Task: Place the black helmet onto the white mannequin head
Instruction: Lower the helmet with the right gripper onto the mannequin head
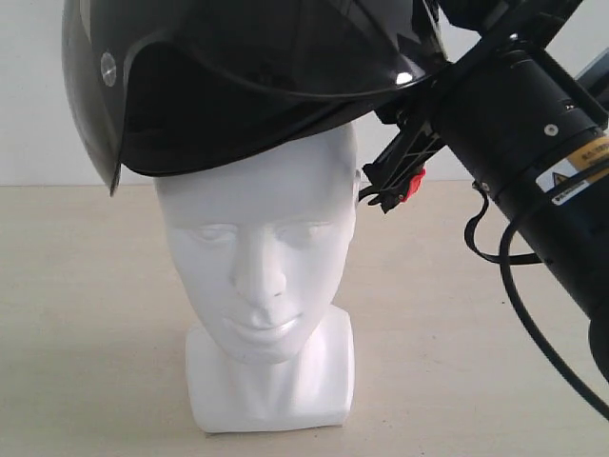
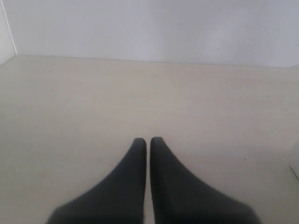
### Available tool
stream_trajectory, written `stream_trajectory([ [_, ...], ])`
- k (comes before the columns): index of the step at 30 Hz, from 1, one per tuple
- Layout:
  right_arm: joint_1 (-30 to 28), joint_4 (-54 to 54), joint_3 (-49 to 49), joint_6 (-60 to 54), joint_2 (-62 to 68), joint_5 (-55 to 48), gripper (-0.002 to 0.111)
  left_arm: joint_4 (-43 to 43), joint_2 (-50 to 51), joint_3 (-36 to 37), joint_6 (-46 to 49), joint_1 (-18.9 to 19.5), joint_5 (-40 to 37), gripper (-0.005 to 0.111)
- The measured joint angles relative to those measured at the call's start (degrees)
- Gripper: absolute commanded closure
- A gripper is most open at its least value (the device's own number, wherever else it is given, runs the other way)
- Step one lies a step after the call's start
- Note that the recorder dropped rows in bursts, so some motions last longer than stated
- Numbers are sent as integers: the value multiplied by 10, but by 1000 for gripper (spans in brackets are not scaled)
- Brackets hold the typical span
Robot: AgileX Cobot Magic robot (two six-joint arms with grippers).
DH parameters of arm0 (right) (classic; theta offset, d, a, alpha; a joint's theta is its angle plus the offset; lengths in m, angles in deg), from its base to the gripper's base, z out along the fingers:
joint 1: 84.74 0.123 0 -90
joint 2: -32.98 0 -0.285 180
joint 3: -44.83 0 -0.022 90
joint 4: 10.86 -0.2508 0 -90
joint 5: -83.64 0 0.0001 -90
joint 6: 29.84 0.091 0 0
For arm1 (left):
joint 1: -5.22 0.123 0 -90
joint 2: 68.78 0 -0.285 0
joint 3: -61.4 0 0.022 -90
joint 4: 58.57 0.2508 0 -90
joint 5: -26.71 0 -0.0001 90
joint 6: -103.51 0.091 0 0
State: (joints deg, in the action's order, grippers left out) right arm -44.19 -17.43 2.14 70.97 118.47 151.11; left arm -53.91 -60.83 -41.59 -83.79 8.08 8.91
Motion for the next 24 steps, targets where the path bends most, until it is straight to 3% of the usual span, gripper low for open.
stream_trajectory([
  [12,1,-17,0,3,-4,-60,109,0,0,0,0,0,0,102],
  [24,5,-30,-80,30,-5,-30,109,0,0,0,0,0,0,102],
])
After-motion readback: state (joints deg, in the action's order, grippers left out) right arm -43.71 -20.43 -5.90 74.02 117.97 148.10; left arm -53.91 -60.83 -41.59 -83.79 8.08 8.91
